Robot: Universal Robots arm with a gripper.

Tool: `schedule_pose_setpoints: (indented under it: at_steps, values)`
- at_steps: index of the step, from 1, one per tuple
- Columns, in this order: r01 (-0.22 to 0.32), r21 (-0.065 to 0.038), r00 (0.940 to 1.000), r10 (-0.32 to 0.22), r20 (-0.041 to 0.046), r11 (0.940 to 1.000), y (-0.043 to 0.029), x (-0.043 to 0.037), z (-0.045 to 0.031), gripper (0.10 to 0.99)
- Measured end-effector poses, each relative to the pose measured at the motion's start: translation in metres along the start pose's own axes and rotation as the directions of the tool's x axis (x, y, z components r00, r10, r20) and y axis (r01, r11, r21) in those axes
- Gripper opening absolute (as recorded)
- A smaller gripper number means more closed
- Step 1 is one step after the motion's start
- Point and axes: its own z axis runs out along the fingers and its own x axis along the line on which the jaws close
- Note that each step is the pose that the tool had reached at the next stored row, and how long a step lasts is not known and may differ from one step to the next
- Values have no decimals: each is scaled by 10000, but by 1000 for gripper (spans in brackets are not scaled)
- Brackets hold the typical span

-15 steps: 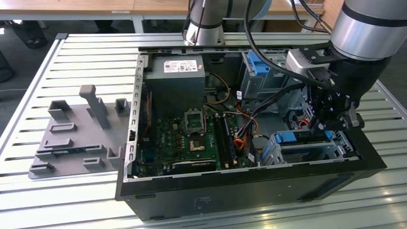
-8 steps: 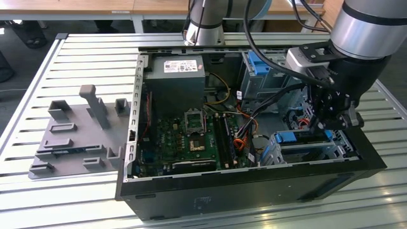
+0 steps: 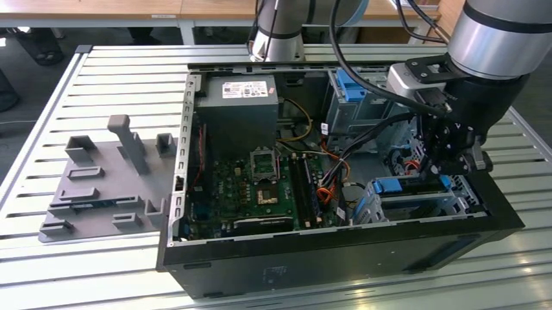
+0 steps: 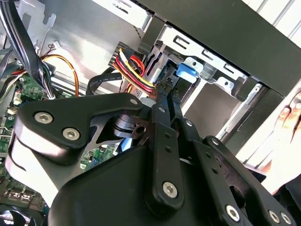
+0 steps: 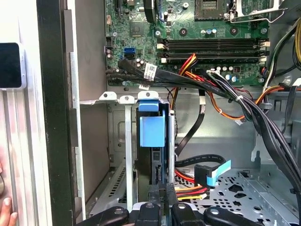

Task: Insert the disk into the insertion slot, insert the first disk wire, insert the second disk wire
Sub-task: 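Insert the first disk wire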

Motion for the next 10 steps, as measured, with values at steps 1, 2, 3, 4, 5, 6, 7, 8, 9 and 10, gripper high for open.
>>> schedule_pose_setpoints:
  at_steps: [1, 2, 3, 4, 5, 6, 7, 8, 9, 10]
  values:
    - [1, 1, 10000, -1, -10, 10000, 0, 1, -1, 165]
    - [2, 1, 10000, -2, -17, 10000, 0, 3, 0, 165]
    - [2, 1, 10000, -2, -22, 10000, 0, 5, 1, 165]
    - [4, 1, 10000, -4, -31, 10000, 0, 6, 1, 165]
    - [4, 1, 10000, -4, -37, 10000, 0, 8, 1, 165]
    - [4, 1, 10000, -4, -37, 10000, 0, 10, 1, 165]
    - [4, 1, 10000, -4, -37, 10000, 0, 10, 1, 165]
    - [4, 1, 10000, -4, -39, 10000, 0, 10, 2, 165]
    - [4, 0, 10000, -4, -39, 10000, 0, 10, 4, 165]
    - [4, 0, 10000, -4, -39, 10000, 1, 10, 7, 165]
